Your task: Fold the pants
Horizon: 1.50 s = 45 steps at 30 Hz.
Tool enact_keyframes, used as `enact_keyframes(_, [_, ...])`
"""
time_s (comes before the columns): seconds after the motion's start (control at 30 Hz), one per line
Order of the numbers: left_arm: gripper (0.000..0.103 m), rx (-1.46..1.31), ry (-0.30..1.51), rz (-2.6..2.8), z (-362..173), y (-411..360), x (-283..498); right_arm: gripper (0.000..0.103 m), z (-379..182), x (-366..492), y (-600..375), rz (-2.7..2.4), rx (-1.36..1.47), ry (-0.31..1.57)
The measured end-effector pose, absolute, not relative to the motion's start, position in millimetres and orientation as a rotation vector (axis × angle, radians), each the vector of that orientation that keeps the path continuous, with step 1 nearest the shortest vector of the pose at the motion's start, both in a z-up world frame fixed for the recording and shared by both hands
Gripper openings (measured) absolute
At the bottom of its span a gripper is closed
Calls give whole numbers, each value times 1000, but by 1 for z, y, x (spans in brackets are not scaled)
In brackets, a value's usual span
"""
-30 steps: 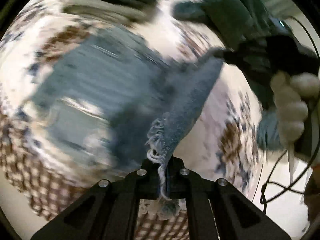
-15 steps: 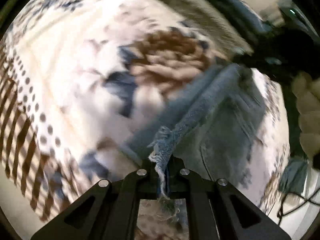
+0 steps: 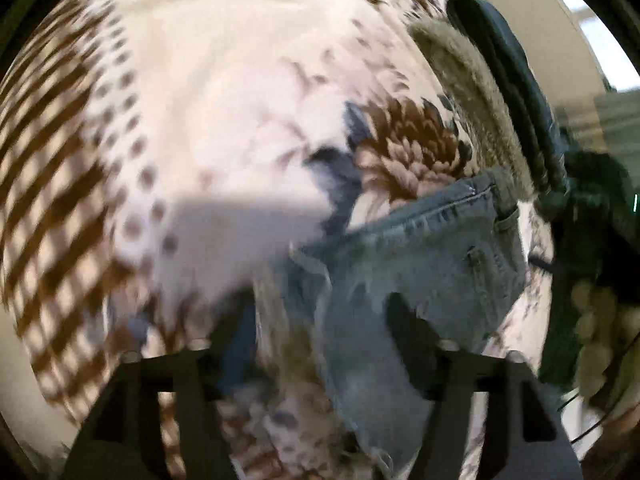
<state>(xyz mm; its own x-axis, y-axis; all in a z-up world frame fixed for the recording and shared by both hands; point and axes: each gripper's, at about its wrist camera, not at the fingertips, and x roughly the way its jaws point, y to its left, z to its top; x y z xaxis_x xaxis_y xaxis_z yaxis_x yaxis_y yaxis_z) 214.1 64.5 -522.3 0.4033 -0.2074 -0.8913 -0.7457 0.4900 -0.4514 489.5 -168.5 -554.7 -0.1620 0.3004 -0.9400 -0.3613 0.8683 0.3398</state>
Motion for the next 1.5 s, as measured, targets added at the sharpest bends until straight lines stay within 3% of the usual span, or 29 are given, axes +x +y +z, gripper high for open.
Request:
enact_keyframes(0.13, [66, -1243, 1097, 463, -529, 32, 185, 99, -563, 500, -244, 493, 6, 1654])
enact_keyframes(0.23, [66, -1350, 1164, 439, -551, -10, 185, 99, -591, 510, -280, 435, 105, 1700])
enact_keyframes(0.43, [63, -1418, 1198, 408, -574, -72, 207, 98, -650, 520, -300, 492, 356, 1776])
enact_keyframes(0.47, [55, -1393, 1176, 409, -571, -76, 211, 88, -655, 520, -301, 497, 380, 1769])
enact_keyframes(0.5, [32, -1343, 1169, 423, -566, -79, 214, 65, -658, 520, -301, 505, 402, 1755])
enact_keyframes(0.53, [25, -1301, 1176, 423, -563, -80, 218, 57, -661, 519, -303, 506, 404, 1746])
enact_keyframes(0.67, [16, -1129, 1174, 342, -543, -80, 213, 26, -650, 506, -313, 485, 418, 1686])
enact_keyframes(0.77, [16, -1010, 1211, 257, -524, -68, 205, 20, -632, 487, -332, 473, 493, 1668])
enact_keyframes(1.0, [16, -782, 1320, 99, -488, -36, 171, 18, -594, 391, -400, 401, 606, 1693])
enact_keyframes(1.17, [22, -708, 1400, 90, -507, -40, 148, 23, -599, 317, -424, 401, 535, 1744])
enact_keyframes(1.27, [43, -794, 1329, 204, -502, -35, 122, 48, -611, 308, -442, 399, 532, 1789])
enact_keyframes(1.3, [64, -846, 1286, 252, -495, -33, 111, 58, -613, 308, -447, 418, 564, 1791])
enact_keyframes(1.33, [78, -899, 1243, 301, -487, -30, 97, 64, -612, 309, -451, 426, 570, 1784])
enact_keyframes(1.37, [80, -947, 1208, 344, -482, -29, 86, 69, -608, 311, -455, 424, 543, 1773])
enact_keyframes(1.5, [80, -1262, 1050, 542, -476, -34, 42, 69, -607, 324, -455, 420, 492, 1771])
